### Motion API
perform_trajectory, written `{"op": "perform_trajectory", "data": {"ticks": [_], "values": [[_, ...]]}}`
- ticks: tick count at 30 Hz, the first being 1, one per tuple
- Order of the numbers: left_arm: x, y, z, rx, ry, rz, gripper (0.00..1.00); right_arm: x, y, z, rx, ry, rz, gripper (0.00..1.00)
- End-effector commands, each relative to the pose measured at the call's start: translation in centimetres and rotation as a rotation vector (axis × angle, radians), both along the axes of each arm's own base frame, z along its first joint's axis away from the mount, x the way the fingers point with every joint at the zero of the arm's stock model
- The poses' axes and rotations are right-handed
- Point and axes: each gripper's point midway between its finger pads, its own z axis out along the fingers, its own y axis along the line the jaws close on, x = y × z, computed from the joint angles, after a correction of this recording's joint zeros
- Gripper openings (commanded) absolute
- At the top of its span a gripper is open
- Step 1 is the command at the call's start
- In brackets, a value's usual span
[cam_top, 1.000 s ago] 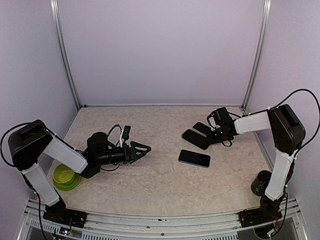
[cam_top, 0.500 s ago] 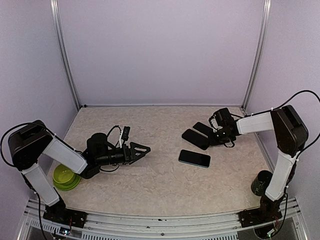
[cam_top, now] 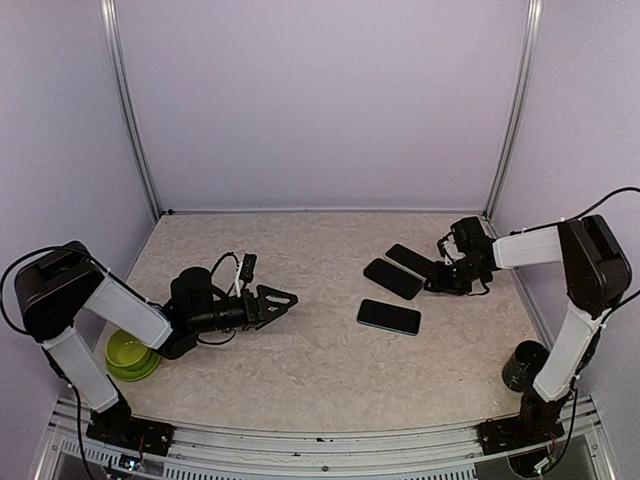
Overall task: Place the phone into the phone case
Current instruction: Move the phone with the phone case to the center of the board.
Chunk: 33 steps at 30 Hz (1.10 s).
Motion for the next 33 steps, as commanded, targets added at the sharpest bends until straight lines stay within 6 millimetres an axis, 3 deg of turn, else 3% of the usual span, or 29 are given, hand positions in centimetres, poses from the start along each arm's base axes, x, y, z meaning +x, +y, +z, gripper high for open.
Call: {"op": "perform_trajectory", "data": {"ticks": [1,19,25,33], "values": [[0.3,0.5,1.8,-0.036,-0.054,0.019,0.83,0.7,0.8,2.8,0.162,-0.046,-0.012,0.46],[0.3,0.6,1.8,-0.043,-0.047,0.024,0.83,2.7,1.5,0.1,0.221,0.017,-0.033,0.34],[0.5,0.5,1.8,-0.044,-0.046,0.027,0.83,3.0,1.8,-0.2,0.232,0.028,-0.029,0.21],[0.6,0.5,1.9,-0.042,-0.048,0.030,0.83,2.9,1.7,-1.3,0.220,0.055,-0.036,0.13]]}}
